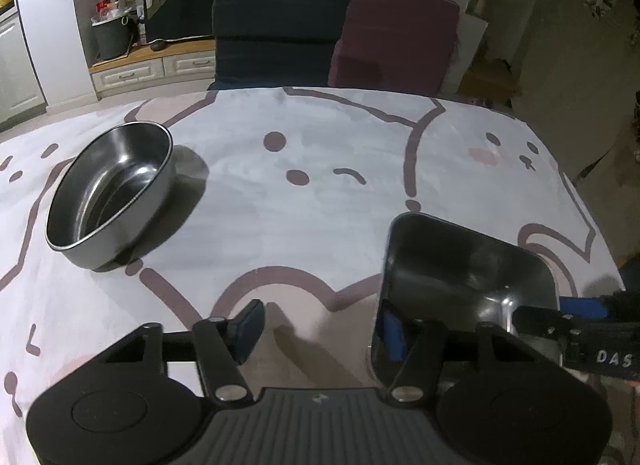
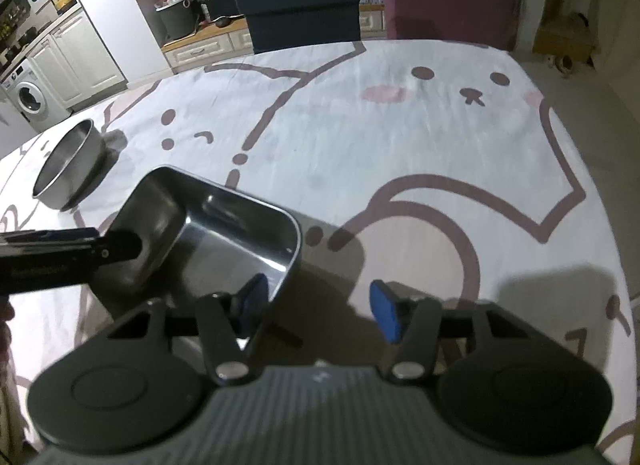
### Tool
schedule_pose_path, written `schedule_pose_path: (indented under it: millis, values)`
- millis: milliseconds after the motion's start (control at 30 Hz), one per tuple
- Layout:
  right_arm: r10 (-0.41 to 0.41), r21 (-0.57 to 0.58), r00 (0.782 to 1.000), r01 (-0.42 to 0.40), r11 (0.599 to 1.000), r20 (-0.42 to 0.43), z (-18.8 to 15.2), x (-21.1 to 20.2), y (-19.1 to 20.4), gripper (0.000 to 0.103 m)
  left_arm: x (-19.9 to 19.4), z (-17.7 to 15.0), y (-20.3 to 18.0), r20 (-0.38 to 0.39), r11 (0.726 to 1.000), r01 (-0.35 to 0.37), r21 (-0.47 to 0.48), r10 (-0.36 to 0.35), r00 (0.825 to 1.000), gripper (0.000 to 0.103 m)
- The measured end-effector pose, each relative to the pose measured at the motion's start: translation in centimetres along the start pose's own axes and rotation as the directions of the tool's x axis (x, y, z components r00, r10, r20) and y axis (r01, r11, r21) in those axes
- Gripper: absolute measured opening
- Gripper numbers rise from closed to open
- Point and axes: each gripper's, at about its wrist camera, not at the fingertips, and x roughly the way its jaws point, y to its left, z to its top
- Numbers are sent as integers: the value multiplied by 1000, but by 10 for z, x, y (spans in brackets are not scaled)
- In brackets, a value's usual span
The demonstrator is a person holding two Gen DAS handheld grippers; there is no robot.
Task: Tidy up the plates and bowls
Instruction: 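Close both grippers on the rim of the small steel container, then lift and carry the small steel container toward the nested bowls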
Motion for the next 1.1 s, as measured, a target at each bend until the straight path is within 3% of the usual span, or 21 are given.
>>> schedule_pose_path:
  millis: [133, 333, 500, 567, 667, 733, 800, 1100]
  values:
    - [-2, 13, 1000, 2, 1000, 2, -4, -4, 5, 55, 0, 0, -5, -10, 1000, 3, -21, -3, 1000, 46]
    - [35, 10, 999, -35, 999, -34, -10, -2, 9, 53, 1, -4, -2, -25, 998, 23, -62, -25, 999, 46]
    - [18, 43, 1000, -18, 999, -7, -8, -7, 5, 42, -2, -9, -3, -52, 998, 51, -41, -53, 997, 46]
    - [24, 61, 1000, -24, 998, 0, -8, -9, 3, 33, -4, -11, -3, -60, 997, 63, -33, -65, 996, 45]
    - [43, 78, 999, -44, 996, 13, -6, -10, 2, 16, -5, -13, -2, -78, 991, 113, -68, -119, 990, 30]
    - [56, 82, 998, -58, 995, 23, -6, -11, 4, 9, -6, -14, -3, -90, 987, 136, -86, -143, 986, 14]
    - [51, 78, 998, -54, 995, 33, -5, -14, 5, 9, -9, -17, -6, -95, 985, 148, -91, -156, 983, 10]
    - [45, 66, 996, -50, 997, 71, -11, -38, 12, 9, -50, -22, -9, -41, 984, 162, -70, -165, 985, 10]
